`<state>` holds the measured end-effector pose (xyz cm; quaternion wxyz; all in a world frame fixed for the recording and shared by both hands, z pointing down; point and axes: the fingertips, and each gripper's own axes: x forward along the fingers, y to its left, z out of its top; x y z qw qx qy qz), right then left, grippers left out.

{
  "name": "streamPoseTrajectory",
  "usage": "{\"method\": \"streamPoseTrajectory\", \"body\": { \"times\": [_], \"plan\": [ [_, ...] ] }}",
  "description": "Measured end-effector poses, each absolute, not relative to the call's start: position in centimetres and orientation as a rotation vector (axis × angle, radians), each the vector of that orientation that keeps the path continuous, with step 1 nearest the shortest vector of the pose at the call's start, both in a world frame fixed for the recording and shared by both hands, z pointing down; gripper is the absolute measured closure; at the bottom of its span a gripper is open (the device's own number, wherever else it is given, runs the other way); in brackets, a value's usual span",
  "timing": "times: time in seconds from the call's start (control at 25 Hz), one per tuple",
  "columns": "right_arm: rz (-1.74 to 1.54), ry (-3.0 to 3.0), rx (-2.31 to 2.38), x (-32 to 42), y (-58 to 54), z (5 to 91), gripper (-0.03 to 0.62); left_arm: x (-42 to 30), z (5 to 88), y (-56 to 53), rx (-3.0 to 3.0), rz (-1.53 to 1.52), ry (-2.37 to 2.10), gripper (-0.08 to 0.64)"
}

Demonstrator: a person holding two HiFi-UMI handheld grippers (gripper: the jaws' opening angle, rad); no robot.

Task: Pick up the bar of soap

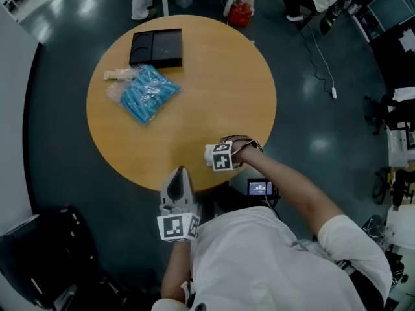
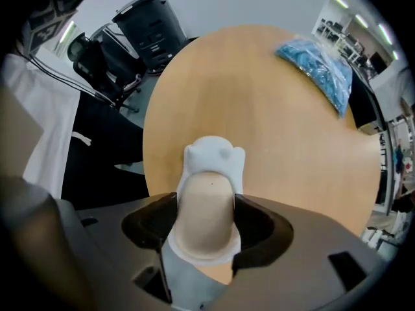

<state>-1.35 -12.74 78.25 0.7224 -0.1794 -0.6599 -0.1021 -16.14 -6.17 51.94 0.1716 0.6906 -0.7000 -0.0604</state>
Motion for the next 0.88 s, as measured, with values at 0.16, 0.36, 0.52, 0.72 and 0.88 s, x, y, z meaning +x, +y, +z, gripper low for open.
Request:
{"method": "streamPoseTrajectory", "body": {
  "times": [0.16, 0.36, 0.52, 0.72, 0.88],
  "plan": [
    [-0.24, -1.369, -0.423, -1.4, -12.8, 78.8, 0.318, -16.9, 52.0, -6.4, 1.934, -0.194, -2.001, 0.554],
    [-0.221, -1.419, -0.405, -1.7, -12.9, 78.5, 0.324, -17.0, 52.0, -6.1, 1.923, -0.202, -2.001, 0.554],
    [-0.165, -1.541, -0.352, -1.6, -12.8, 77.4, 0.331, -16.7, 52.2, -5.8, 1.926, -0.196, -1.989, 0.554],
    [-0.126, -1.675, -0.292, -1.9, -13.1, 76.0, 0.334, -16.4, 52.5, -6.2, 1.926, -0.199, -1.969, 0.554],
    [-0.099, -1.767, -0.238, -2.2, -13.5, 74.9, 0.334, -15.8, 52.5, -6.8, 1.951, -0.193, -1.951, 0.554]
  ]
}}
